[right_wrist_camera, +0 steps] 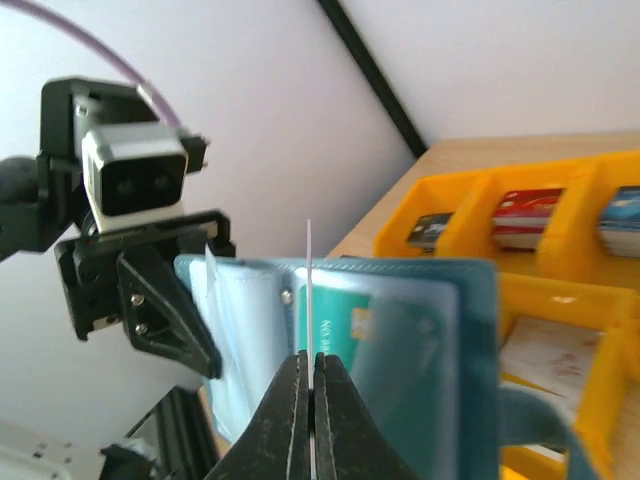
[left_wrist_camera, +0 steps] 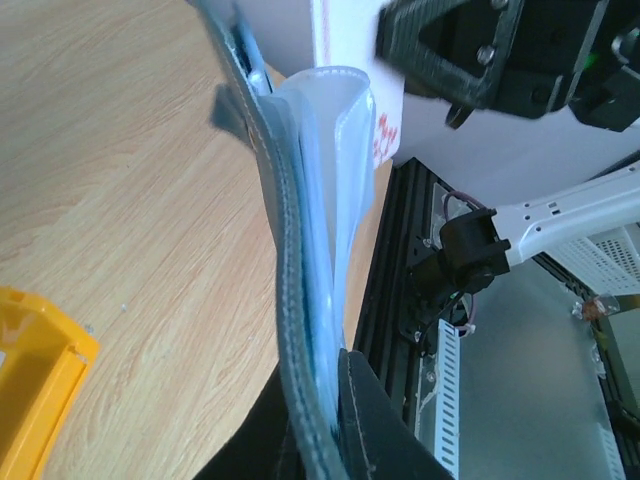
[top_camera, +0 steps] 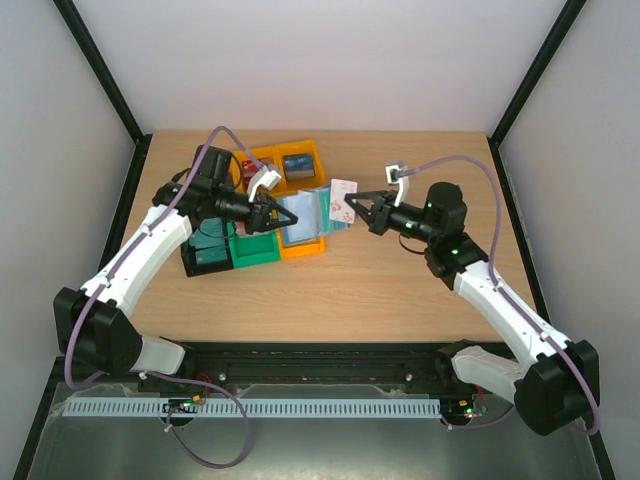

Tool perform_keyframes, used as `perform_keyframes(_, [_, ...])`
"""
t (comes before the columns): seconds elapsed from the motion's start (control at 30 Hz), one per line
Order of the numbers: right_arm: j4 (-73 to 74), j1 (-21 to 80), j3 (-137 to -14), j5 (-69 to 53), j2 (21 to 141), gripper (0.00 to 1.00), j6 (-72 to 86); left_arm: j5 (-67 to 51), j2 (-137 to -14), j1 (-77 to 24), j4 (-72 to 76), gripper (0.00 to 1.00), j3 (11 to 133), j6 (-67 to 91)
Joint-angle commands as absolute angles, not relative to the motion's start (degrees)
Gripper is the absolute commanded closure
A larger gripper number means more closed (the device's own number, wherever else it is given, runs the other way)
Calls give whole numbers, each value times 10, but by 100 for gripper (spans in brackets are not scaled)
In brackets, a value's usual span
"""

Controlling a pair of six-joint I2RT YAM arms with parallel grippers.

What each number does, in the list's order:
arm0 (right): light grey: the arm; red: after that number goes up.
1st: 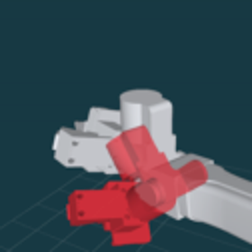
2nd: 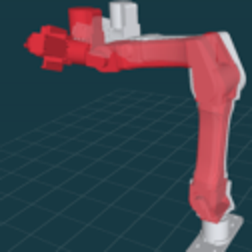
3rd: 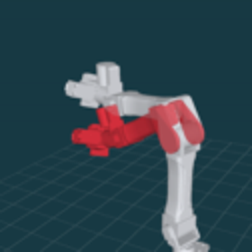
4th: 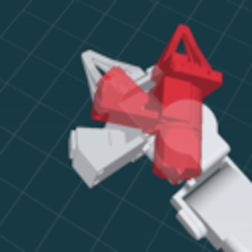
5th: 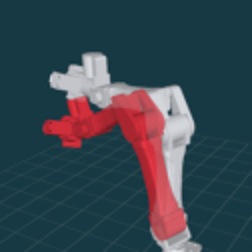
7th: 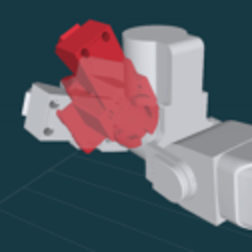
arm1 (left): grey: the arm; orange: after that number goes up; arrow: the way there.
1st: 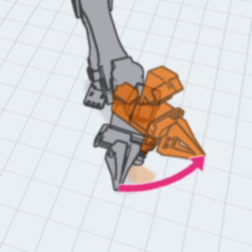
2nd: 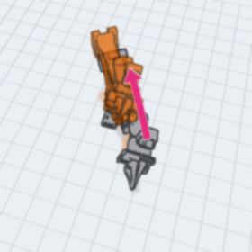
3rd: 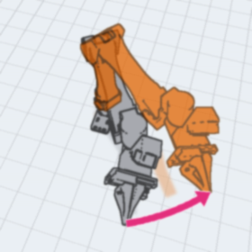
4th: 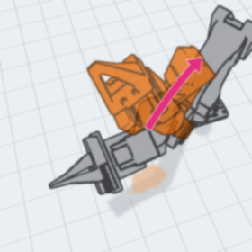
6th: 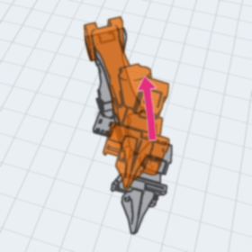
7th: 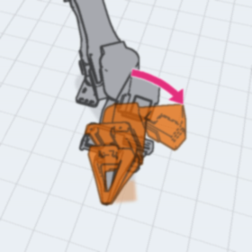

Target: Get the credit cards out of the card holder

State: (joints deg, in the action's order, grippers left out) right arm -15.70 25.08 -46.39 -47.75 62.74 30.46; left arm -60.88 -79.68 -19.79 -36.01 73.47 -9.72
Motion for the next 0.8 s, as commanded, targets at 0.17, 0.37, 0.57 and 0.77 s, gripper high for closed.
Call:
perform_keyframes(0.17, [-39, 213, -503, -462, 562, 98, 264, -649, -824, -238, -158, 98, 602, 102])
perform_keyframes(0.37, [0, 213, -514, -434, 529, 98, 246, -687, -872, -307, 71, 98, 483, 316])
perform_keyframes(0.57, [50, 213, -529, -421, 532, 98, 225, -629, -939, -384, 76, 97, 469, 332])
perform_keyframes(0.77, [78, 213, -531, -408, 525, 98, 209, -410, -951, -388, -31, 27, 481, 238])
